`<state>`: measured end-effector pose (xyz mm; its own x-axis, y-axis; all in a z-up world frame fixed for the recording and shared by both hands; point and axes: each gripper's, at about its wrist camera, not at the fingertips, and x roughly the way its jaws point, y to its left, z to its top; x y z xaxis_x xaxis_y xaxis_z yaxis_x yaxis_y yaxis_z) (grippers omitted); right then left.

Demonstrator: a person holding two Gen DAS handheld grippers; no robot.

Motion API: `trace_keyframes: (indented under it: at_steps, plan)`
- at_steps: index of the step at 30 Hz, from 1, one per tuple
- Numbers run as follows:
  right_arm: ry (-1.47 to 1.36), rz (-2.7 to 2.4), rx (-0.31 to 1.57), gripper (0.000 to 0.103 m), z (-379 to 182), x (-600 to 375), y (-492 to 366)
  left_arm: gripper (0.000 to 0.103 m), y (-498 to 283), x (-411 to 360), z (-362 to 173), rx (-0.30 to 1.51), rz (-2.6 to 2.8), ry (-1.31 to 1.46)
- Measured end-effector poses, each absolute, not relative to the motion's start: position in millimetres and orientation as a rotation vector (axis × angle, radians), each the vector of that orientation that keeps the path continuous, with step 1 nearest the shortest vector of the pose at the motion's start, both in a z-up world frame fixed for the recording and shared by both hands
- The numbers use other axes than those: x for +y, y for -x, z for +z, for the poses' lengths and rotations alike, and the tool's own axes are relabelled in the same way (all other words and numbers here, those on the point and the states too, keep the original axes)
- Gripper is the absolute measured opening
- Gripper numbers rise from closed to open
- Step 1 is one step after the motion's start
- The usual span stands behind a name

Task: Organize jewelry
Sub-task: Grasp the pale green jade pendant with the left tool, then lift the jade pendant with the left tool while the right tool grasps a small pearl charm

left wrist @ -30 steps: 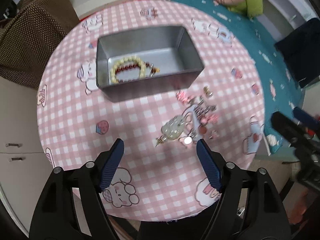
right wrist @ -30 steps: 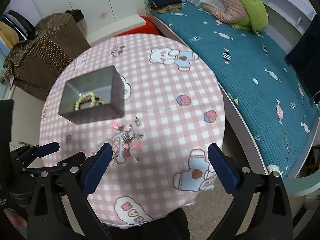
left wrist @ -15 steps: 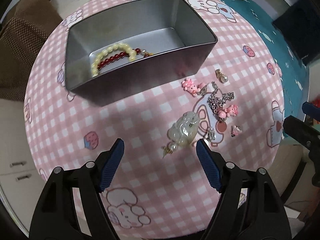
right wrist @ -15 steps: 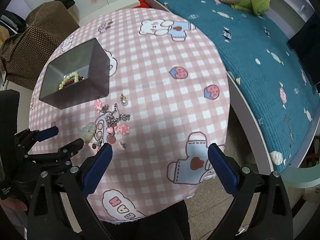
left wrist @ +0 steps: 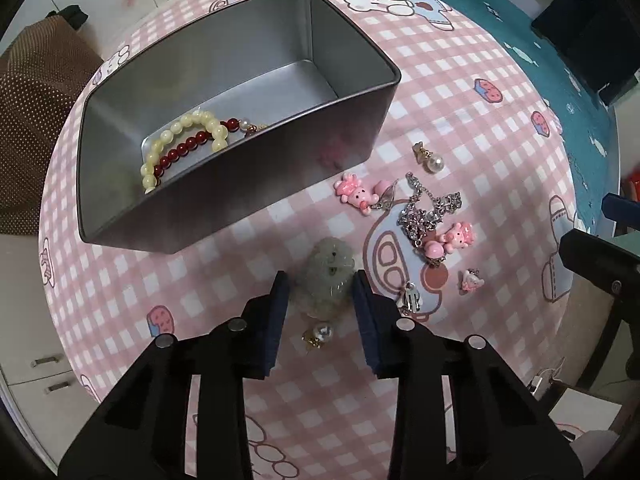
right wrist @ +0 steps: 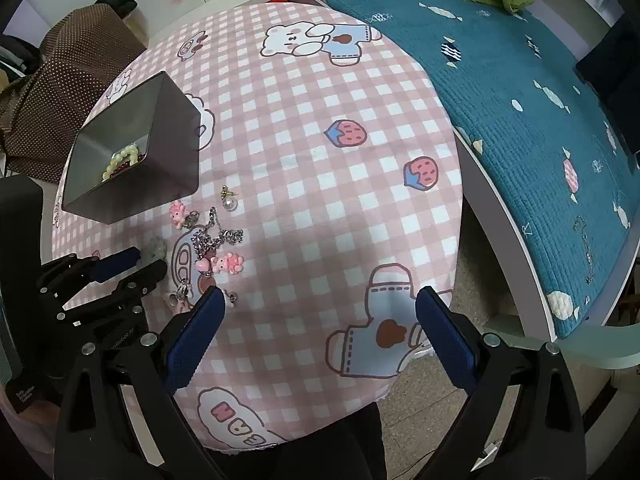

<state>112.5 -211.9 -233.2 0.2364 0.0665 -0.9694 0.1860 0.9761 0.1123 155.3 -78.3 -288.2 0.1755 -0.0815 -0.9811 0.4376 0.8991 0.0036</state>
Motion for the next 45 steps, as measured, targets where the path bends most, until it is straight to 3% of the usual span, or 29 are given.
trace_keyframes:
  at_steps: [17, 20, 24, 28, 31, 45]
  plan:
    - [-0.151, 0.114, 1.275, 0.092, -220, -165, -119, 0.032, -146, -22, -245, 1.326, -0.288, -0.086]
    - [-0.131, 0.211, 1.250, 0.087, -218, -144, -122, 0.032, -138, 0, -241, 1.326, -0.248, -0.044]
    - [-0.075, 0.336, 1.239, 0.073, -227, -113, -127, 0.032, -129, 17, -242, 1.339, -0.199, 0.022]
    - [-0.006, 0.420, 1.266, 0.050, -246, -82, -130, 0.032, -118, 35, -243, 1.351, -0.162, 0.075]
    - [0.049, 0.458, 1.301, 0.039, -262, -64, -131, 0.032, -114, 41, -247, 1.360, -0.147, 0.087]
    - [0.042, 0.395, 1.320, 0.011, -284, -51, -139, 0.032, -110, 46, -255, 1.376, -0.177, 0.097]
